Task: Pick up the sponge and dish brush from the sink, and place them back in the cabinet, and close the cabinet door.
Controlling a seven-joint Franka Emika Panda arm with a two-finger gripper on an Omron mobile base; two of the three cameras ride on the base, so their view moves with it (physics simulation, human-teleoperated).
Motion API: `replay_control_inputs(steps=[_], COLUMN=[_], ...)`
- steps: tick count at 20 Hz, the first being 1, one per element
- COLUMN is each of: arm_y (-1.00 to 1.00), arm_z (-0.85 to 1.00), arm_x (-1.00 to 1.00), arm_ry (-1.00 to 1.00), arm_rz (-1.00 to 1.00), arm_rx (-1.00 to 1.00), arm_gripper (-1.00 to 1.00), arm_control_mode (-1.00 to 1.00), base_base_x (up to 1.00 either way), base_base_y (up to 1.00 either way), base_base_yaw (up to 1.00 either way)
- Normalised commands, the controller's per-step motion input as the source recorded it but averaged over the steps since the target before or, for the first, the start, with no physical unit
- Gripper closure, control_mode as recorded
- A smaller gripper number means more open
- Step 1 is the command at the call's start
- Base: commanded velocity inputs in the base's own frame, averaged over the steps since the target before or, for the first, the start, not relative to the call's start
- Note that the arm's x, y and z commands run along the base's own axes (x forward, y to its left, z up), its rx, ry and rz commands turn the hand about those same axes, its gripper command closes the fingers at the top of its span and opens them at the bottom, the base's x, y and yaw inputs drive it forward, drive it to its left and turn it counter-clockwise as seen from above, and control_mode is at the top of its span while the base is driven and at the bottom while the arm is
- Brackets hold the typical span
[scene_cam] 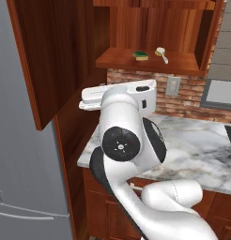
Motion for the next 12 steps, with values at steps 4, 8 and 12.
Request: replay_control_inputs(steps=[4, 8, 12], arm_y=[0.53, 0.56, 0.56], arm_z=[0.00, 0.00, 0.00], arm_x=[-0.44, -0.46, -0.41], arm_ry=[0.00, 0.00, -0.02], arm_rz=[0.00, 0.00, 0.00], arm_rx=[-0.03, -0.04, -0.05], arm_gripper=[-1.00, -1.00, -1.00], arm_control_mode=[-1.00, -1.00, -1.00], base_base_x=[0.00, 0.00, 0.00], base_base_y=[0.00, 0.00, 0.00], base_base_yaw=[0.00, 0.00, 0.00])
